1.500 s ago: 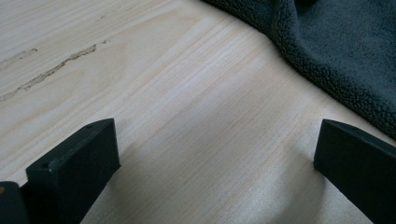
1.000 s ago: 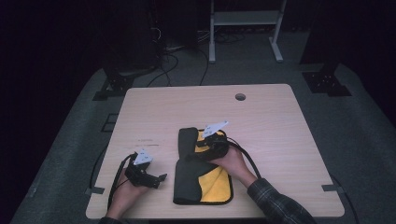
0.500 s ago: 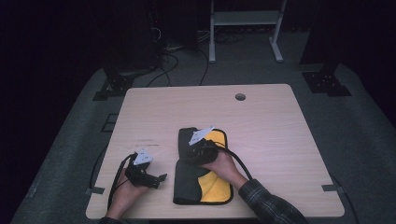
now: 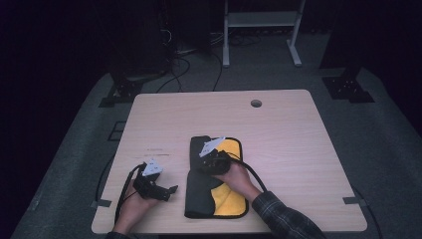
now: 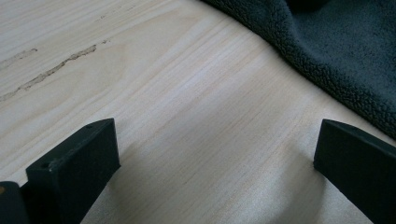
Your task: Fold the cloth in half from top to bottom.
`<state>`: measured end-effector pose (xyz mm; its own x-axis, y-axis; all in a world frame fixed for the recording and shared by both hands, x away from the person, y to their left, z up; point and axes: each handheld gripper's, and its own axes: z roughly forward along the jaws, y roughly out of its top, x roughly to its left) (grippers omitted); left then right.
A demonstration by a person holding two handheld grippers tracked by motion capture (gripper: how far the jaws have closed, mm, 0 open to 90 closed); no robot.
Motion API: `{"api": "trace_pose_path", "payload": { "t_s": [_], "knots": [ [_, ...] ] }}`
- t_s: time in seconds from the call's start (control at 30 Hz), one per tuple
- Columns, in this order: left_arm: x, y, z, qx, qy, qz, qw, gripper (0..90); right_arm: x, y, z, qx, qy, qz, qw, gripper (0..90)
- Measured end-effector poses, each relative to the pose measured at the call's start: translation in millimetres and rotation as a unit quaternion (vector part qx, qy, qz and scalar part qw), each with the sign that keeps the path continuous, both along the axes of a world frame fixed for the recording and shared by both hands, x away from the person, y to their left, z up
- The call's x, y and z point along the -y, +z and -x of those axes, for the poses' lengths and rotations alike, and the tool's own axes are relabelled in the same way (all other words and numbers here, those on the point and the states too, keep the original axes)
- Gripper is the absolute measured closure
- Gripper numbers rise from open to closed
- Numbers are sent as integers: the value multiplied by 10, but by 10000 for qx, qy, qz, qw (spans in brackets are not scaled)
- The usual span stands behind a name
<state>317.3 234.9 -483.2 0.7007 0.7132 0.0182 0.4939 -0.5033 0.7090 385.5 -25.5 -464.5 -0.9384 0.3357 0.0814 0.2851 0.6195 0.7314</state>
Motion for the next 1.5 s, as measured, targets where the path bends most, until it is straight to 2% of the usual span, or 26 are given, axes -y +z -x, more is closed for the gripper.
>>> {"api": "trace_pose_path", "payload": {
  "t_s": [0.1,0.4,0.9,1.07,1.33,1.5],
  "knots": [
    [0,0,0,0,-2,-2,10000,0,52,71,-17,-15,-97,-196,9998,861],
    [0,-1,0,6,-8,0,10000,0,286,264,-145,223,-433,-459,9978,863],
    [3,-3,2,4,-22,16,10000,0,649,371,-398,359,-1013,-573,9926,863],
    [3,-4,2,8,-19,21,10000,0,756,380,-484,369,-1256,-602,9896,863],
    [3,-3,2,4,-20,16,10000,0,959,347,-679,393,-1677,-685,9827,862],
    [3,-3,3,5,-17,17,10000,0,1070,252,-793,379,-1956,-569,9783,862]
  ]
}}
